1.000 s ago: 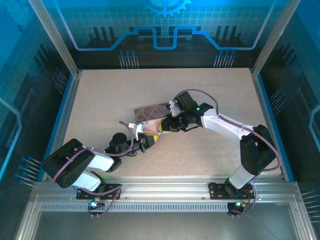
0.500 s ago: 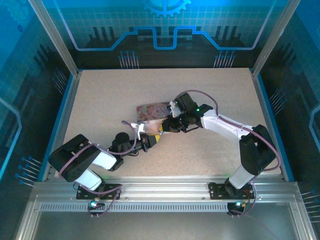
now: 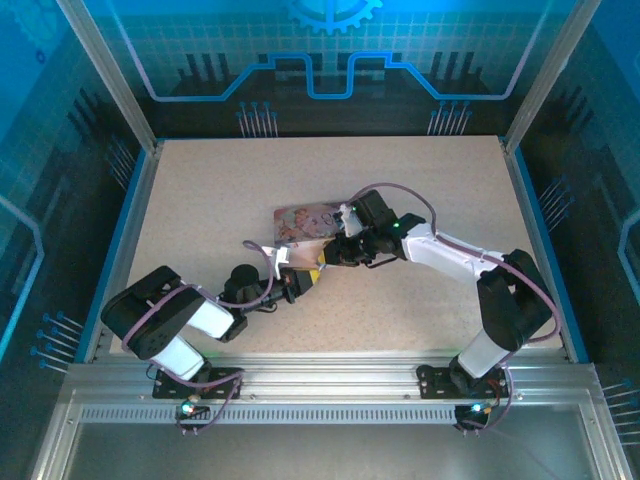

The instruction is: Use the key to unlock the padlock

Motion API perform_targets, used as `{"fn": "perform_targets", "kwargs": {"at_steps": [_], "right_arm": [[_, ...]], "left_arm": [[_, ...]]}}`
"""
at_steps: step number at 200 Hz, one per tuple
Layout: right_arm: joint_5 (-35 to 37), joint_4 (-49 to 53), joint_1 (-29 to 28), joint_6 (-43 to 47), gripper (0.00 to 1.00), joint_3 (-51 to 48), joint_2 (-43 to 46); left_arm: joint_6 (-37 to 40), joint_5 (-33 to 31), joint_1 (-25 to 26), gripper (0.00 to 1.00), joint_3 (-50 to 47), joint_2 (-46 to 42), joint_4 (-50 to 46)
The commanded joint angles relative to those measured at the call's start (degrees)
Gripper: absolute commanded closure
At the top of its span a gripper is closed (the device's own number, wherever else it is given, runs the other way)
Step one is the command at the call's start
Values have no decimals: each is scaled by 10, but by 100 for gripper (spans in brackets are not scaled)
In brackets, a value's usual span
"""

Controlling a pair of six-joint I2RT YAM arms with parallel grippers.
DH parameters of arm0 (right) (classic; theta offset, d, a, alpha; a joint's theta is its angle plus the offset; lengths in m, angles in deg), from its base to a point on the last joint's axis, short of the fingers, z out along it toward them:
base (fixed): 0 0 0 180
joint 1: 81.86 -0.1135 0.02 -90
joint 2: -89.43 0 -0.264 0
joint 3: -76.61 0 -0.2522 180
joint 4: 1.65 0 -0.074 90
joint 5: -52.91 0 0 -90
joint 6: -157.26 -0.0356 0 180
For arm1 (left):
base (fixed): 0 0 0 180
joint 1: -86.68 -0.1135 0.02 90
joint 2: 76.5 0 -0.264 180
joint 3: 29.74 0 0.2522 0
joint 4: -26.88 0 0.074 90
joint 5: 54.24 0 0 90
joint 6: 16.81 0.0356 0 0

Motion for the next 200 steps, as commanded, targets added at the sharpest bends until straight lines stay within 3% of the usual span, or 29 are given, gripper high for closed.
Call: {"fn": "perform_targets", "kwargs": {"at_steps": [1,76,143,200], "right_arm": [[-52,-14,-19,10,100,-22,3],[-70,-138,-17,-33,100,-95,-25],[-58,-297,-17,-91,100,-182,-41],[-32,-416,-28,-155,73,-229,-61]], "left_arm": [[-15,3,-7,100,32,-14,58],[-8,-60,6,100,33,51,57],[-2,-55,13,100,33,93,57],[-5,-52,14,100,26,113,57]]}}
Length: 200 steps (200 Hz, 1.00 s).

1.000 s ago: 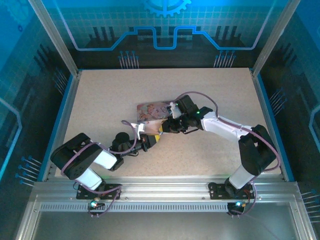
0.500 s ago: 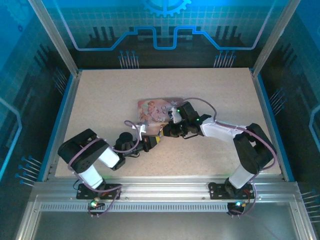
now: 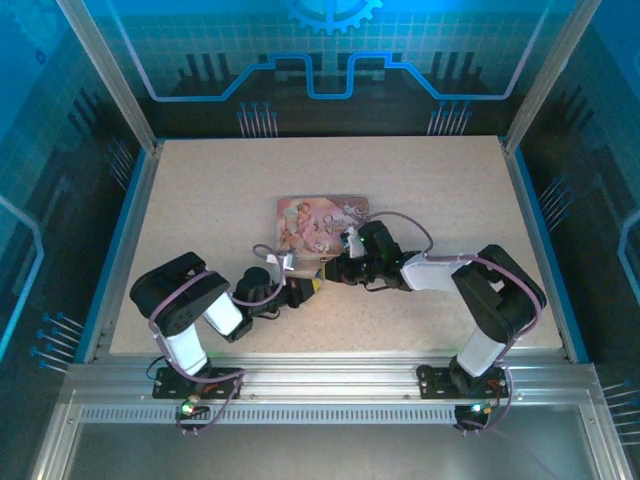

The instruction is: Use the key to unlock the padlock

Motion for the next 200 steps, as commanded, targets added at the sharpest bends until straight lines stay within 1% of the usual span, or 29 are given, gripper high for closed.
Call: {"fn": "perform_targets", "kwargs": {"at_steps": [1,22,56,68,86,117,122,151,154,155,158,160,162,168,179,188,200], "right_arm": [[-22,-38,-23,-45,72,-16,-23],[-12,-53,-31,-57,67,-16,-29],[0,-83,-35,-84,66,-12,-44],[1,-88,-36,-91,70,-9,-51],[1,-89,-41,-96,84,-3,-59],[-4,-105,-46,-108,98,-2,-72],[-4,-105,-47,-110,100,-2,-73],[-2,-111,-48,-116,100,-6,-76],[-2,-111,-48,-117,99,-6,-76],[-2,-112,-48,-118,97,-6,-76],[-2,-112,-49,-118,95,-7,-77],[-1,-112,-49,-119,89,-7,-77],[0,-112,-49,-119,88,-7,-77],[4,-111,-48,-120,76,-9,-77],[10,-110,-48,-120,64,-12,-75],[13,-114,-48,-120,59,-14,-74],[12,-120,-48,-119,58,-12,-75]], "left_arm": [[7,-19,0,100,15,5,58],[7,-18,0,100,11,2,58],[0,-5,0,100,12,7,58],[-1,-1,1,100,12,9,58],[-3,0,1,100,12,9,58],[-9,7,0,100,18,8,58],[-10,7,-1,100,18,7,58],[-14,18,-7,100,21,5,58],[-15,20,-7,100,21,5,58],[-15,21,-8,100,21,5,58],[-17,23,-9,100,21,4,58],[-17,25,-9,100,21,4,58],[-18,25,-9,100,21,4,58],[-20,29,-11,100,21,1,58],[-22,35,-13,100,21,-5,58],[-26,43,-16,100,21,-9,58],[-32,56,-19,100,22,-14,58]]}}
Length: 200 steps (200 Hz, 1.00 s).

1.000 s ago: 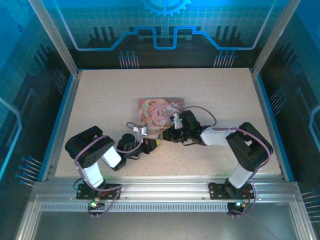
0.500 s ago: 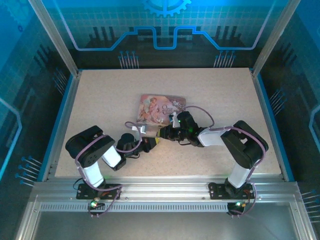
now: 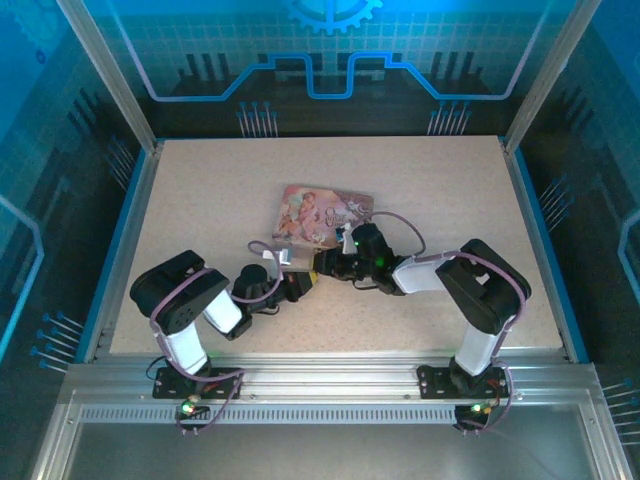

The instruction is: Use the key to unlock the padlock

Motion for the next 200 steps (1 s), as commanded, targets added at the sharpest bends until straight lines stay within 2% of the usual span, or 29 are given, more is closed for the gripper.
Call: {"fn": "perform_targets", "kwargs": {"at_steps": [1,19,46,60,80,106,129,153,175,200], "right_arm": [[-40,28,-22,-41,58,-9,-25],[-41,18,-23,-45,61,-4,-27],[-31,15,-26,-50,87,-1,-28],[-29,10,-27,-54,94,-2,-29],[-23,-7,-28,-67,100,-8,-30],[-7,-34,-35,-81,100,-24,-27],[11,-53,-45,-94,100,-34,-27],[17,-64,-49,-109,100,-36,-32],[18,-58,-49,-118,100,-32,-36],[19,-53,-49,-126,100,-27,-38]], "left_arm": [[-13,58,-3,100,16,-17,38],[-18,68,-5,100,15,-22,38],[-17,68,-8,100,10,-23,38],[-16,71,-10,100,8,-23,38],[-16,69,-11,100,5,-20,38],[-18,58,-16,100,0,-22,38],[-29,59,-20,74,3,-25,38],[-37,48,-22,57,-4,-35,38],[-55,35,-33,50,-16,-40,38],[-70,34,-41,52,-22,-40,38]]}}
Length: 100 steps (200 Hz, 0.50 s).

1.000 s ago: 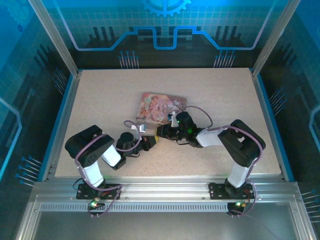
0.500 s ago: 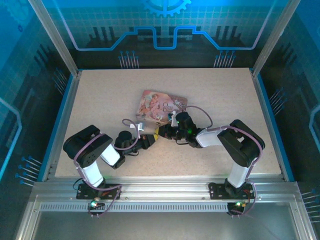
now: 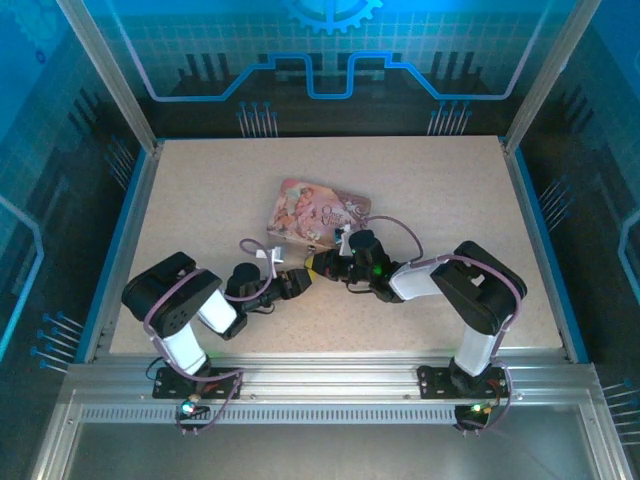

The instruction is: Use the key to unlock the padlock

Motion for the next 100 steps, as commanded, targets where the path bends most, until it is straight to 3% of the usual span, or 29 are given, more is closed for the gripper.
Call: {"fn": "perform_targets", "kwargs": {"at_steps": [1,36,100], "right_arm": [[-37,36,-19,-56,100,-7,-30],[-26,59,-20,-59,100,-6,-28],[5,115,-19,-51,100,-6,-2]], "left_arm": [[-20,2,-7,52,-6,-15,39],[-28,14,-14,61,-7,-30,39],[-68,64,-45,60,11,-36,39]]}}
